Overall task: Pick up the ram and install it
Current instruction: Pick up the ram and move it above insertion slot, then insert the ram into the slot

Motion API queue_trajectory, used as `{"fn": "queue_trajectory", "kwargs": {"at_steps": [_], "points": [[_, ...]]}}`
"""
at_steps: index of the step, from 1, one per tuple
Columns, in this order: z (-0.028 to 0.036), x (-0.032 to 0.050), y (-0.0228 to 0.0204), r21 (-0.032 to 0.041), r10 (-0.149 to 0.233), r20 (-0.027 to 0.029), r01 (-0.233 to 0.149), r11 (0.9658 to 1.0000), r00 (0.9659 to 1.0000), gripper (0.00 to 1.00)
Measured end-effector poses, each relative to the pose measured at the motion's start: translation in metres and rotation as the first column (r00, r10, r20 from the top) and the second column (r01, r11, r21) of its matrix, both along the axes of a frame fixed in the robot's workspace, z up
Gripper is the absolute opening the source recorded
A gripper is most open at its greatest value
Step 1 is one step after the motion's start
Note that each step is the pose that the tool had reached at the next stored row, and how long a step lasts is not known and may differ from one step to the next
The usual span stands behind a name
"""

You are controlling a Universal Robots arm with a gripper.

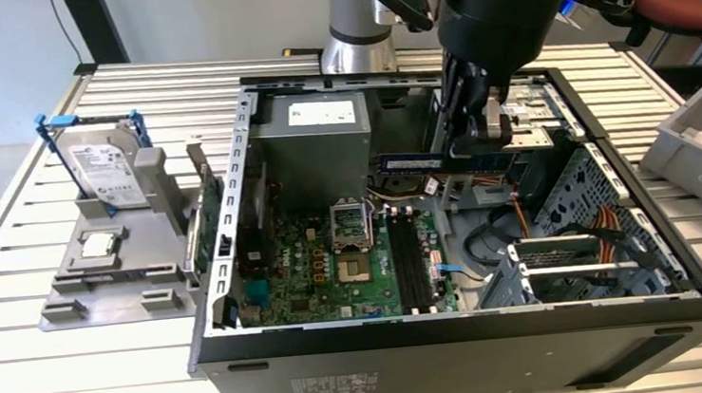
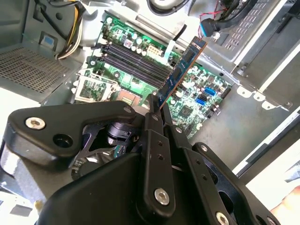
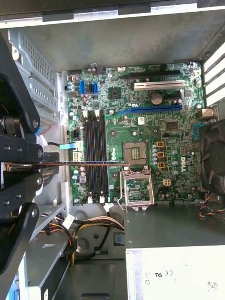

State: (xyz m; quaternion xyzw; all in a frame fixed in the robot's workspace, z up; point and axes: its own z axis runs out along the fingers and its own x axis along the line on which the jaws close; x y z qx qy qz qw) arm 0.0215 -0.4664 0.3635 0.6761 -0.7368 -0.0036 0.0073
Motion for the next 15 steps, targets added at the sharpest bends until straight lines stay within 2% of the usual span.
{"fn": "queue_trajectory", "kwargs": {"at_steps": [15], "points": [[-0.0001, 0.0000, 0.0001, 0.0000, -0.008, 0.0000, 0.008, 1.0000, 1.0000, 0.00]]}}
